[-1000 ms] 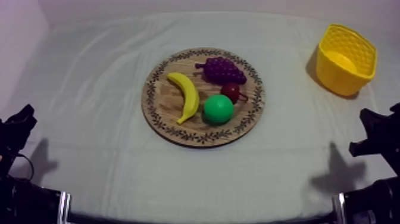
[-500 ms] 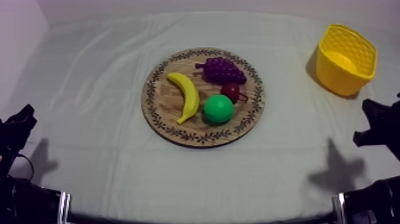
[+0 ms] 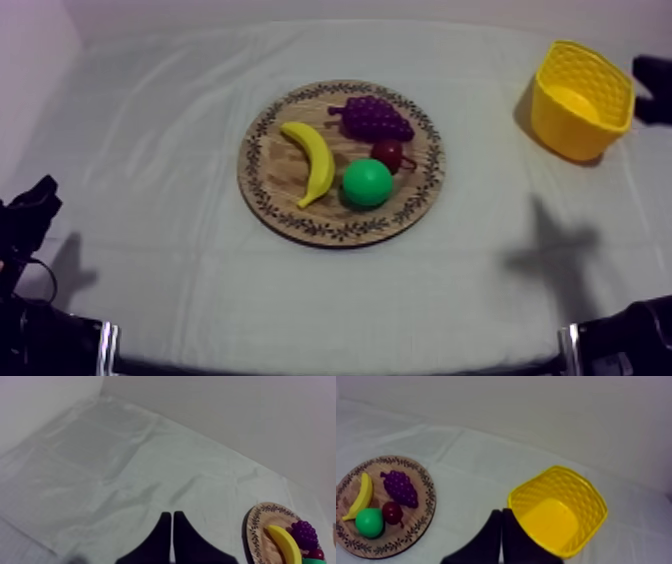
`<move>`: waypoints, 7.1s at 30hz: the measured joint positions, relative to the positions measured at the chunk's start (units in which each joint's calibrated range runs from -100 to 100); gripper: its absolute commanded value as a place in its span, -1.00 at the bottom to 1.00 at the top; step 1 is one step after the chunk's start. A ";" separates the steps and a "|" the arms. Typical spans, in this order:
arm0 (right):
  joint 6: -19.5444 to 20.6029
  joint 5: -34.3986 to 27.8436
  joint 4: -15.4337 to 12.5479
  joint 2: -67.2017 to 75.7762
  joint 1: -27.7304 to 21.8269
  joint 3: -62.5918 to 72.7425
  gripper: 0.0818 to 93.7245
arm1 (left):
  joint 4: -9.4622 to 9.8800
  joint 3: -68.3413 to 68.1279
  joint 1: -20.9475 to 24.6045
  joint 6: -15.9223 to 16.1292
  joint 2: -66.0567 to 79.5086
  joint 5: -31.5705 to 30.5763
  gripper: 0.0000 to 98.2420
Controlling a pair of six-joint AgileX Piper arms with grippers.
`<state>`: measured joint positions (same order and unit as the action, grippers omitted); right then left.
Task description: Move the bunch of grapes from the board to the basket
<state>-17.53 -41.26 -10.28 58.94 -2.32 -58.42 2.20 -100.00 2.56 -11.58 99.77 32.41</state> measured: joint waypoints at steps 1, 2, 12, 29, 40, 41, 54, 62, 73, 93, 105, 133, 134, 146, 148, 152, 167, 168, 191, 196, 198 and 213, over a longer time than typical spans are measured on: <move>-0.55 -1.17 -0.30 -2.24 0.00 2.96 -1.00 | 0.00 0.00 0.00 0.00 0.00 0.00 -1.00; -1.14 -2.69 -0.89 -4.48 0.00 5.88 -1.00 | 0.00 0.00 0.00 0.00 0.00 0.00 -1.00; -8.42 -18.01 -5.78 -25.02 1.43 33.00 -1.00 | 0.00 0.00 0.00 -0.03 0.00 0.00 -1.00; -17.63 -34.32 -7.02 -51.03 12.95 57.56 -1.00 | 0.00 0.00 0.00 -0.03 0.00 0.00 -1.00; -18.27 -38.93 -5.72 -60.54 19.32 62.68 -1.00 | 0.00 0.00 0.00 -0.03 0.00 0.00 -1.00; -18.27 -39.10 -5.50 -61.42 19.57 63.03 -0.99 | 0.00 0.00 0.00 -0.03 0.00 0.00 -1.00; -18.07 -39.85 0.09 -69.17 21.67 63.03 -0.86 | 0.00 0.00 0.00 -0.03 0.00 0.00 -1.00; -19.14 -40.76 0.85 -71.32 20.82 63.25 0.12 | 0.00 0.00 0.00 -0.03 0.00 0.00 -1.00; -17.70 -43.25 1.87 -73.42 21.36 65.81 0.69 | 0.00 0.00 0.00 0.00 0.00 0.00 -1.00; -15.40 -36.31 3.55 -93.78 21.72 72.87 0.71 | 0.00 0.00 0.00 0.00 0.00 0.00 -1.00; -14.18 -33.37 4.84 -104.54 21.90 76.22 0.70 | 0.00 0.00 0.00 0.00 0.00 0.00 -1.00; -16.65 -35.84 2.50 -93.49 19.65 66.01 -0.17 | 0.00 0.00 0.00 0.00 0.00 0.00 -1.00; -16.65 -36.00 2.11 -91.80 19.39 64.92 -0.17 | 0.00 0.00 0.00 0.00 0.00 0.00 -1.00; -13.98 -37.84 -0.11 -64.20 13.01 51.42 -0.16 | 0.00 0.00 0.00 -0.03 0.00 0.00 -1.00; -13.16 -37.31 -0.24 -59.96 11.51 49.83 -0.15 | 0.00 0.00 0.00 -0.03 0.00 0.00 -1.00; -11.42 -35.43 -0.55 -53.79 8.38 47.72 -0.13 | 0.00 0.00 0.00 -0.03 0.00 0.00 -1.00; -6.48 -25.10 1.64 -61.16 -4.01 49.98 -0.08 | 0.00 0.00 0.00 -0.03 0.00 0.00 -1.00; -6.25 -24.75 1.83 -62.43 -4.62 50.51 -0.07 | 0.00 0.00 0.00 -0.03 0.00 0.00 -1.00; -1.52 -17.60 4.98 -63.72 -5.65 42.64 0.44 | 0.00 0.00 0.00 0.03 0.00 0.00 -1.00; -1.01 -17.41 3.86 -55.38 -4.54 37.95 0.13 | 0.00 0.00 0.00 0.03 0.00 0.00 -1.00; -0.41 -17.75 3.70 -51.93 -3.89 36.16 0.00 | 0.00 0.00 0.00 0.03 0.00 0.00 -1.00; 3.42 -13.69 2.91 -21.71 2.22 19.20 -0.72 | 0.00 0.00 0.00 0.01 0.00 0.00 -1.00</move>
<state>-14.11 -54.95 -7.37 37.23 -0.10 -39.22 2.20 -100.00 2.56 -11.58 99.77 32.41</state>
